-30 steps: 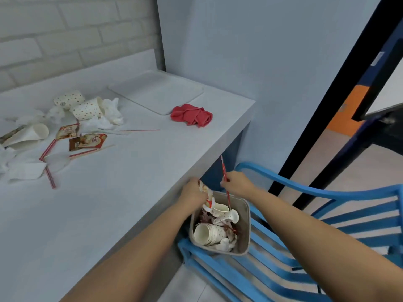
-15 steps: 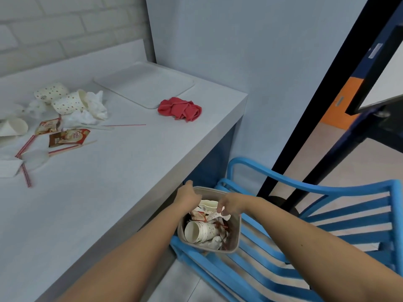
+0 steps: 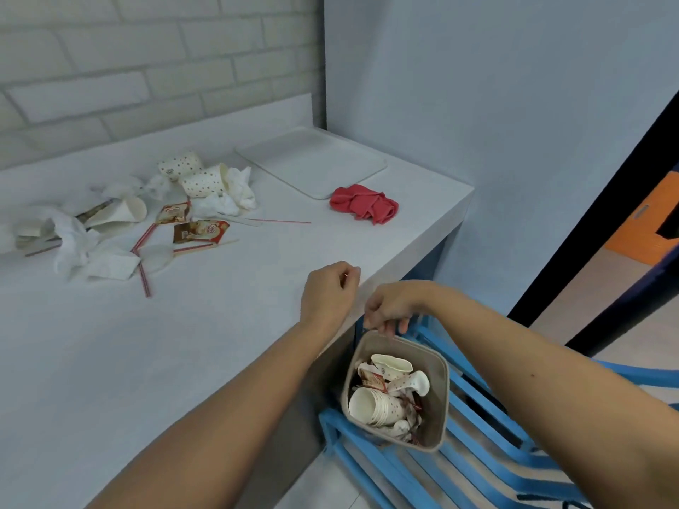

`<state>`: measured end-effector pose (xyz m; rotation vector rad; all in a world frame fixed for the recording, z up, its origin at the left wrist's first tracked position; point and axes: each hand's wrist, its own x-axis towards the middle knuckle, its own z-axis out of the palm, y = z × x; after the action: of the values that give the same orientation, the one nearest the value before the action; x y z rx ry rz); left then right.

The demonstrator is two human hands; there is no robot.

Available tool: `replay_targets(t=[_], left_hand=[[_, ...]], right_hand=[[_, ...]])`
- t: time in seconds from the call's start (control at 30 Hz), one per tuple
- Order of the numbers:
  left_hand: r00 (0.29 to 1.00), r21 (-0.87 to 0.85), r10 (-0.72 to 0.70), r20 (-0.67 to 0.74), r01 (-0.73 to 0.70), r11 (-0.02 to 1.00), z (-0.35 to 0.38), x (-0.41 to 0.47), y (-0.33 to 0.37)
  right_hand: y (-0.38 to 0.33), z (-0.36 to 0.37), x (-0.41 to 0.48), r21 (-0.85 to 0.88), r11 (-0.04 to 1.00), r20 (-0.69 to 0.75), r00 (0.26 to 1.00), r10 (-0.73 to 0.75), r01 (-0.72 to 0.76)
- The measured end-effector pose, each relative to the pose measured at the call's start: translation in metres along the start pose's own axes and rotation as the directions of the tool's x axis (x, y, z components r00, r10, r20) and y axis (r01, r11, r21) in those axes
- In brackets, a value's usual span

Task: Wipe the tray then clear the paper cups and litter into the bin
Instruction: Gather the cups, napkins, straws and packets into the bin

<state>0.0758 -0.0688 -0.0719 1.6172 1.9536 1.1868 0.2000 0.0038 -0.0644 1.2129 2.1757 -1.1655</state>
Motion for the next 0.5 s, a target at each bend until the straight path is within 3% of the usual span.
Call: replay_targets(t=[0.23, 0.5], left_hand=[[0.973, 0.050, -0.092, -0.210, 0.104, 0.993, -0.084, 0.011, -0.043], [0.896, 0.096, -0.242, -0.372, 0.296, 0.950, -0.188, 0.000, -0.110]], right_hand=[[-0.100, -0.005, 0.018, -0.043, 0.977, -0.073, 0.975, -0.212, 0.209], [-0.216, 0.027, 0.063, -0.121, 0.937, -0.016, 0.943, -0.332, 0.328]])
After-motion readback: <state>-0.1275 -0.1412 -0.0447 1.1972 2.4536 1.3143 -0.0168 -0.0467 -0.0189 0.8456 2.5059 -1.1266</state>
